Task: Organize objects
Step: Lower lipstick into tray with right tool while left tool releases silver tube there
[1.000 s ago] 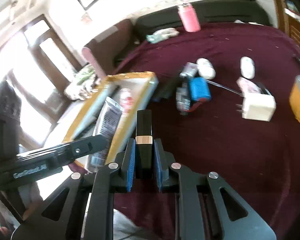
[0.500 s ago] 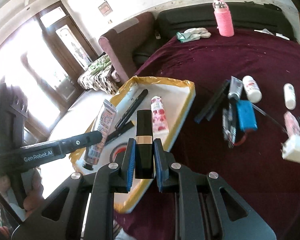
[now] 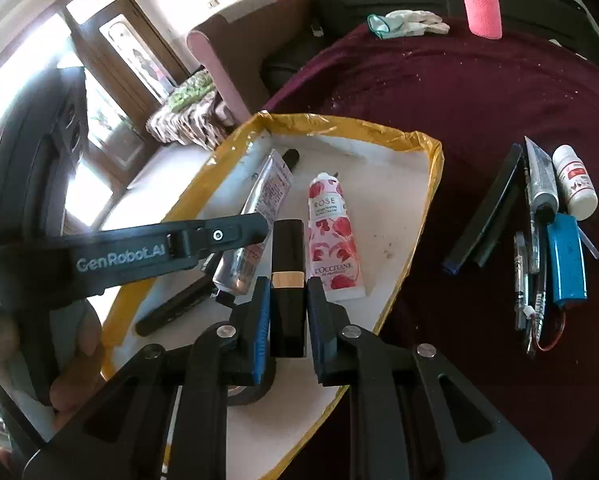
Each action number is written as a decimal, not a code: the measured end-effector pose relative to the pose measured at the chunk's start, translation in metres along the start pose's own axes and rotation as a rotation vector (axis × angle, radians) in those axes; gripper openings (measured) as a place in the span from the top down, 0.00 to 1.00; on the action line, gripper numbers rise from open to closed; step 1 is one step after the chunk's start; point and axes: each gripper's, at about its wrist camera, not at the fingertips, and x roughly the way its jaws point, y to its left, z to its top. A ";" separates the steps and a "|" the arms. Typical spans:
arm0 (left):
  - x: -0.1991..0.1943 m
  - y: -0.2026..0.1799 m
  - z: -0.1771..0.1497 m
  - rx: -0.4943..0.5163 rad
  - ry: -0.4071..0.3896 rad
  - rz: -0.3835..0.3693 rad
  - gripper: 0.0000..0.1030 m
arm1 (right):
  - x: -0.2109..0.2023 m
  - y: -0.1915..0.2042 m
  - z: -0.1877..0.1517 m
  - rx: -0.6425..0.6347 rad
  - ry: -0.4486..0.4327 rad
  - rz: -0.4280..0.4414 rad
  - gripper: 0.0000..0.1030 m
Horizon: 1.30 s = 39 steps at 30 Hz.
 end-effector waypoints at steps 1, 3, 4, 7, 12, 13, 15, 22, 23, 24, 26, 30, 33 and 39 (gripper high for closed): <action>0.002 0.001 0.000 -0.002 0.005 0.006 0.87 | 0.002 0.000 0.000 -0.001 0.004 -0.005 0.85; 0.007 0.004 0.001 -0.004 0.015 0.017 0.87 | 0.005 0.000 0.000 -0.003 0.017 -0.018 0.85; 0.009 0.005 0.002 -0.005 0.020 0.021 0.87 | 0.007 0.000 0.000 -0.006 0.023 -0.020 0.85; 0.010 0.008 0.001 -0.007 0.014 0.031 0.87 | 0.012 0.003 -0.001 -0.021 0.040 -0.032 0.85; 0.009 0.012 0.002 -0.007 0.003 0.032 0.87 | 0.021 0.010 -0.003 -0.047 0.064 -0.049 0.85; 0.009 0.012 0.001 -0.003 0.003 0.031 0.87 | 0.022 0.012 -0.003 -0.054 0.062 -0.059 0.85; 0.011 0.009 0.000 0.006 0.002 0.027 0.87 | 0.023 0.013 -0.003 -0.060 0.061 -0.068 0.85; 0.002 0.014 0.002 -0.019 -0.023 -0.009 0.86 | 0.017 0.007 -0.005 -0.053 0.055 -0.044 0.83; -0.005 0.013 0.002 -0.020 -0.040 -0.039 0.84 | 0.016 0.006 -0.003 -0.037 0.051 -0.021 0.82; -0.013 0.011 0.001 -0.017 -0.059 -0.062 0.78 | 0.010 0.005 -0.002 -0.033 0.039 0.010 0.82; -0.038 -0.002 -0.006 0.016 -0.129 -0.074 0.62 | -0.013 0.009 -0.002 -0.073 -0.039 -0.016 0.74; -0.077 -0.042 -0.036 0.125 -0.266 -0.067 0.47 | -0.062 -0.002 -0.022 -0.053 -0.126 -0.002 0.65; -0.081 -0.081 -0.067 0.196 -0.264 -0.095 0.47 | -0.087 -0.025 -0.048 0.013 -0.147 0.030 0.64; -0.046 -0.140 -0.098 0.280 -0.160 -0.099 0.47 | -0.127 -0.089 -0.096 0.140 -0.169 -0.023 0.64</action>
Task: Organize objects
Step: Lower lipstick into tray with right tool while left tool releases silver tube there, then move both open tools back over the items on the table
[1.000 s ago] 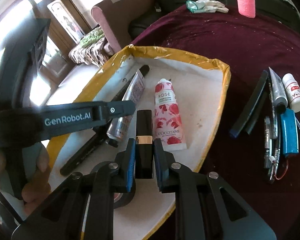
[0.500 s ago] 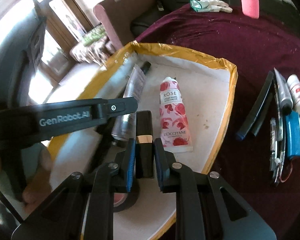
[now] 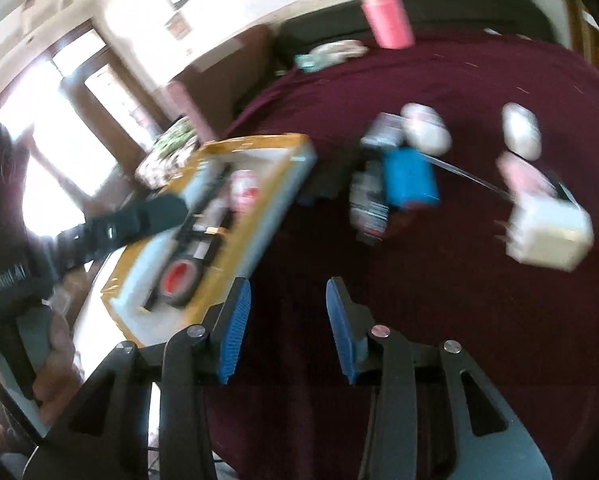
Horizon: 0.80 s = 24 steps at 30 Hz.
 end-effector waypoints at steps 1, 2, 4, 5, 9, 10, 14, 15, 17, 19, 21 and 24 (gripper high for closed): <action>0.009 -0.010 -0.002 0.007 0.018 -0.011 0.47 | -0.005 -0.011 -0.003 0.024 -0.007 -0.010 0.64; 0.013 -0.017 -0.003 0.012 0.031 -0.012 0.47 | -0.013 -0.022 -0.006 0.047 -0.018 -0.020 0.64; 0.021 -0.031 -0.009 0.008 0.057 -0.007 0.47 | -0.024 -0.037 -0.007 0.071 -0.038 -0.035 0.61; 0.023 -0.035 -0.010 0.006 0.065 -0.014 0.47 | -0.032 -0.045 -0.008 0.082 -0.055 -0.044 0.59; 0.033 -0.050 -0.008 0.024 0.079 -0.003 0.47 | -0.048 -0.066 0.000 0.074 -0.100 -0.067 0.51; 0.036 -0.052 -0.007 0.025 0.080 -0.002 0.47 | -0.051 -0.072 0.002 0.066 -0.106 -0.077 0.51; 0.048 -0.055 -0.001 0.020 0.093 0.000 0.47 | -0.053 -0.085 0.018 0.034 -0.114 -0.112 0.51; 0.051 -0.056 0.001 0.018 0.098 0.003 0.47 | -0.053 -0.087 0.024 0.025 -0.122 -0.126 0.51; 0.060 -0.055 0.004 0.015 0.108 0.009 0.47 | -0.056 -0.095 0.034 0.004 -0.159 -0.165 0.51; 0.069 -0.055 0.007 0.020 0.119 0.016 0.47 | -0.053 -0.103 0.044 -0.011 -0.161 -0.195 0.51; 0.076 -0.055 0.009 0.027 0.122 0.029 0.47 | -0.046 -0.113 0.053 -0.018 -0.140 -0.198 0.51; 0.090 -0.052 0.017 0.014 0.142 0.038 0.48 | -0.030 -0.123 0.056 -0.055 -0.081 -0.195 0.50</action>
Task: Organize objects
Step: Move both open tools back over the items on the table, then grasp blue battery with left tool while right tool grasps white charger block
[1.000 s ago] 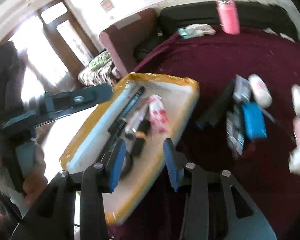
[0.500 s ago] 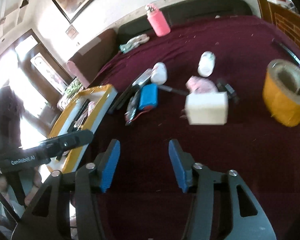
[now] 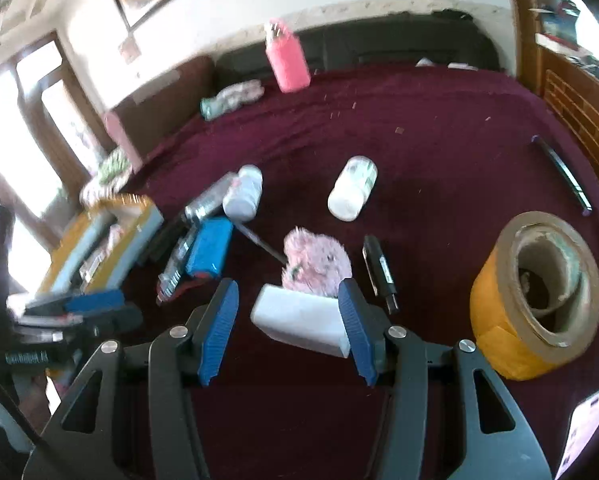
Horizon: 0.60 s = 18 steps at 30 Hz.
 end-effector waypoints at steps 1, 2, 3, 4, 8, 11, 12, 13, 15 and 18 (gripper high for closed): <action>0.002 0.000 0.003 0.001 0.000 -0.006 0.48 | 0.000 0.001 -0.001 -0.025 -0.010 -0.006 0.46; 0.004 -0.001 0.007 0.004 -0.001 -0.003 0.48 | 0.001 0.003 -0.003 -0.052 -0.002 -0.010 0.45; 0.006 -0.002 0.010 0.006 -0.004 -0.001 0.48 | 0.001 0.004 -0.004 -0.074 0.002 -0.009 0.44; 0.009 -0.004 0.015 0.012 -0.009 -0.004 0.48 | 0.001 0.006 -0.004 -0.093 0.006 -0.012 0.44; 0.015 -0.018 0.031 0.059 -0.036 -0.003 0.48 | 0.006 -0.001 -0.003 -0.094 0.014 -0.056 0.44; 0.034 -0.025 0.043 0.079 -0.015 0.034 0.48 | 0.010 -0.006 -0.001 -0.085 0.038 -0.024 0.44; 0.045 -0.025 0.046 0.077 0.018 0.040 0.49 | 0.012 -0.005 -0.002 -0.091 0.048 -0.018 0.44; 0.050 -0.024 0.048 0.072 0.034 0.042 0.49 | 0.015 -0.003 -0.004 -0.106 0.060 -0.021 0.44; 0.063 -0.022 0.052 0.063 0.065 0.079 0.52 | 0.016 0.000 -0.005 -0.120 0.066 -0.029 0.44; 0.073 -0.012 0.056 0.023 0.084 0.104 0.68 | 0.015 -0.001 -0.007 -0.109 0.064 -0.024 0.44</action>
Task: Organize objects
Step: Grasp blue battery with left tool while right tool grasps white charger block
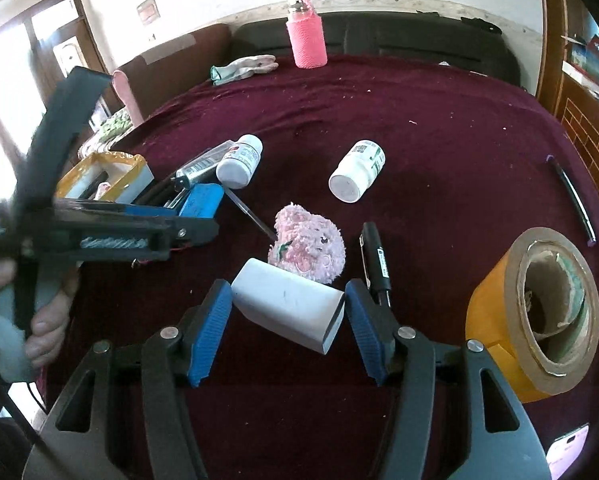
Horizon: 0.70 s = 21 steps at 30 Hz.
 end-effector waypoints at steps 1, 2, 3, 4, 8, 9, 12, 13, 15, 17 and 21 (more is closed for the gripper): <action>0.000 0.001 0.001 0.002 -0.007 0.001 0.68 | 0.000 -0.002 -0.001 0.017 0.002 0.007 0.44; 0.001 0.002 0.002 -0.002 0.000 -0.004 0.69 | 0.001 -0.003 -0.001 0.029 0.003 0.012 0.44; 0.000 0.002 0.002 -0.001 0.006 -0.004 0.69 | 0.002 -0.004 -0.002 0.032 0.004 0.013 0.44; 0.000 0.002 0.000 0.016 0.011 -0.001 0.69 | 0.003 -0.003 -0.002 0.026 0.007 0.011 0.44; -0.009 0.005 -0.016 0.050 0.043 -0.018 0.70 | 0.000 0.002 -0.003 0.005 0.015 0.000 0.44; -0.013 0.009 -0.022 0.045 0.054 -0.039 0.70 | -0.001 0.004 -0.004 0.004 0.016 0.001 0.43; -0.024 0.014 -0.048 0.059 0.068 -0.067 0.70 | -0.004 0.007 -0.007 0.004 0.014 0.005 0.42; -0.027 0.015 -0.053 0.065 0.067 -0.066 0.70 | -0.005 0.008 -0.007 0.009 0.011 0.003 0.42; -0.031 0.012 -0.064 0.101 0.059 -0.060 0.70 | -0.003 0.008 -0.007 0.015 0.009 0.002 0.42; -0.032 0.010 -0.067 0.116 0.046 -0.047 0.69 | 0.001 0.008 -0.006 0.017 0.012 -0.001 0.42; -0.030 0.009 -0.060 0.101 0.039 -0.046 0.69 | 0.002 0.012 -0.004 0.010 0.032 0.008 0.42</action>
